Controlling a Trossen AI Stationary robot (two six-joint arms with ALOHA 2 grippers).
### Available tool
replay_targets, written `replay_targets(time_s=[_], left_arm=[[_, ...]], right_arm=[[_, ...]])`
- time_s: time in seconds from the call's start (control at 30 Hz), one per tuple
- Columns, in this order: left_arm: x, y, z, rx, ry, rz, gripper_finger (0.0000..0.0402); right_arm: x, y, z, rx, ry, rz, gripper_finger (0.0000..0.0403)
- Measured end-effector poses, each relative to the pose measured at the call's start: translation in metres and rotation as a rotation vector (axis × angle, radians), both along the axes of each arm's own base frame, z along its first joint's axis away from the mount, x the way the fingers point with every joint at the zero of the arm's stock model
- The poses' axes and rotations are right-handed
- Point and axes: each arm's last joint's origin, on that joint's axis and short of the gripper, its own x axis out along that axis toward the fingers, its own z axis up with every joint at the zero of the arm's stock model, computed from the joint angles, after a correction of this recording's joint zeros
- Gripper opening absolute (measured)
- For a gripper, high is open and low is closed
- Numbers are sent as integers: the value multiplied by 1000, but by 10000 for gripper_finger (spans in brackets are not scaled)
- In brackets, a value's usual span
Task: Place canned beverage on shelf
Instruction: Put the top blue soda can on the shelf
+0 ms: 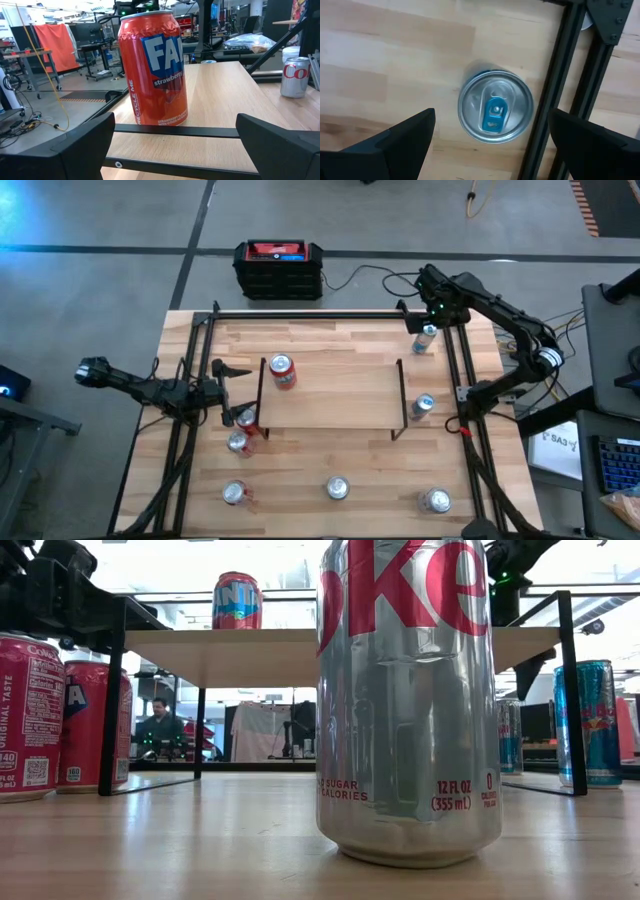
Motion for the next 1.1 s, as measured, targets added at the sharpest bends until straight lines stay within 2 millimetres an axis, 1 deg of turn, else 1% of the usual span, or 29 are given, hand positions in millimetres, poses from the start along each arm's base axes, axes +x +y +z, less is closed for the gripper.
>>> replay_targets(time_s=[0.47,0.53,0.67,0.83,0.87,1.1], left_arm=[[0,0,0,0,0,0,400],[0,0,0,0,0,0,400],[0,0,0,0,0,0,400],[0,0,0,0,0,0,400],[0,0,0,0,0,0,400],[0,0,0,0,0,0,400]], right_arm=[[4,-6,-14,20,26,9,370],[5,-7,-15,14,22,7,364],[6,-9,-17,22,22,7,322],[5,-8,-17,26,25,7,239],[5,-7,-18,28,24,8,229],[5,-5,-18,48,3,26,228]])
